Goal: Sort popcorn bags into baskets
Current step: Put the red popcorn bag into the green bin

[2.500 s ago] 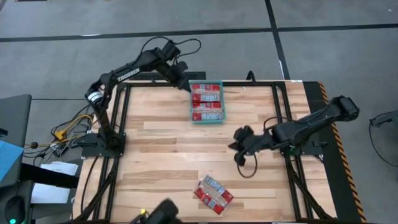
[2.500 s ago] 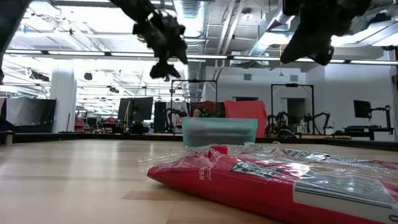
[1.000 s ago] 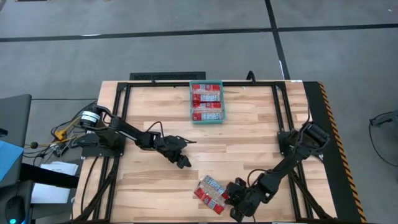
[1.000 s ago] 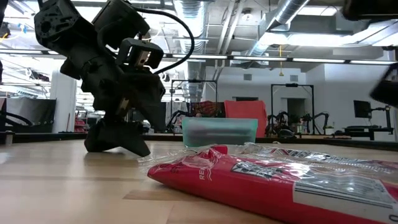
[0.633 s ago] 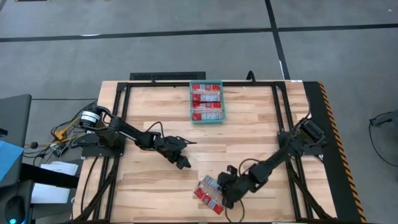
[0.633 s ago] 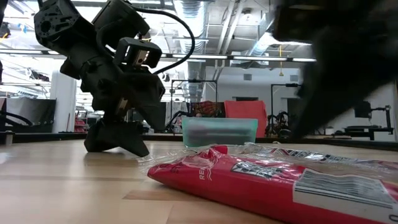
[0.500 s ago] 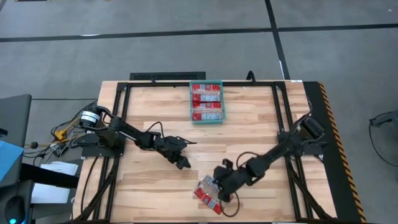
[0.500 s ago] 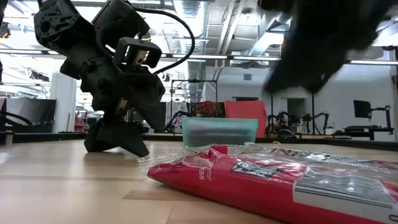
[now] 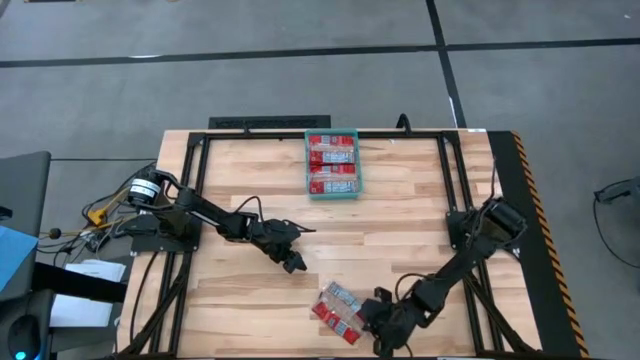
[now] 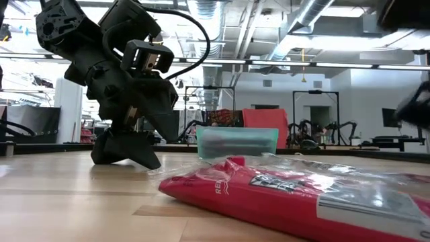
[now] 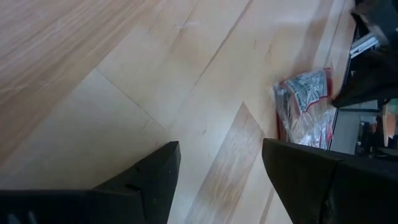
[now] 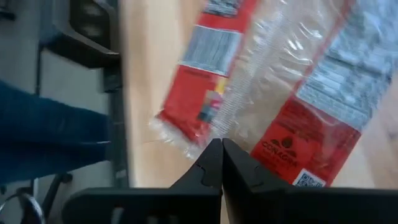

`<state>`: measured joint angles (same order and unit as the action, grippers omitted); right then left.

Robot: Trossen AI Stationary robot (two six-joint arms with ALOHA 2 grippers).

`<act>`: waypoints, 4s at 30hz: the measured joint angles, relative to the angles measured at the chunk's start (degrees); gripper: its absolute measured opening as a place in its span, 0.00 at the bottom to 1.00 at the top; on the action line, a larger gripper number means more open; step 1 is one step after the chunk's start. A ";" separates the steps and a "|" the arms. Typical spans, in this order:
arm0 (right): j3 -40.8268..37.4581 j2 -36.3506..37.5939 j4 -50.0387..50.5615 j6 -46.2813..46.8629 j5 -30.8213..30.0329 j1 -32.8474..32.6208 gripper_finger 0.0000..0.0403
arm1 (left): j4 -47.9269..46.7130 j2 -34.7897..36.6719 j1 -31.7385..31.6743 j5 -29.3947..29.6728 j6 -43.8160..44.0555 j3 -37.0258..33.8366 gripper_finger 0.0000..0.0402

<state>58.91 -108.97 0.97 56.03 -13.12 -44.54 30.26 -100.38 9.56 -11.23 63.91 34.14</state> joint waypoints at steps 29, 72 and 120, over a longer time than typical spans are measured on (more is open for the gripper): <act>3.41 5.63 0.25 -21.32 -0.24 13.04 0.05 | -0.26 -0.07 0.80 -4.28 -1.92 0.01 0.56; 4.40 1.76 -4.83 -22.50 -2.43 22.54 0.06 | -0.75 0.00 7.45 2.88 4.86 -0.01 0.56; 4.58 12.19 7.97 -17.19 -5.58 19.34 0.07 | 0.79 1.45 7.92 12.74 6.29 -0.16 0.03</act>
<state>63.49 -96.78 8.94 38.84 -18.70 -25.20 31.05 -98.93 17.48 1.51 70.20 33.97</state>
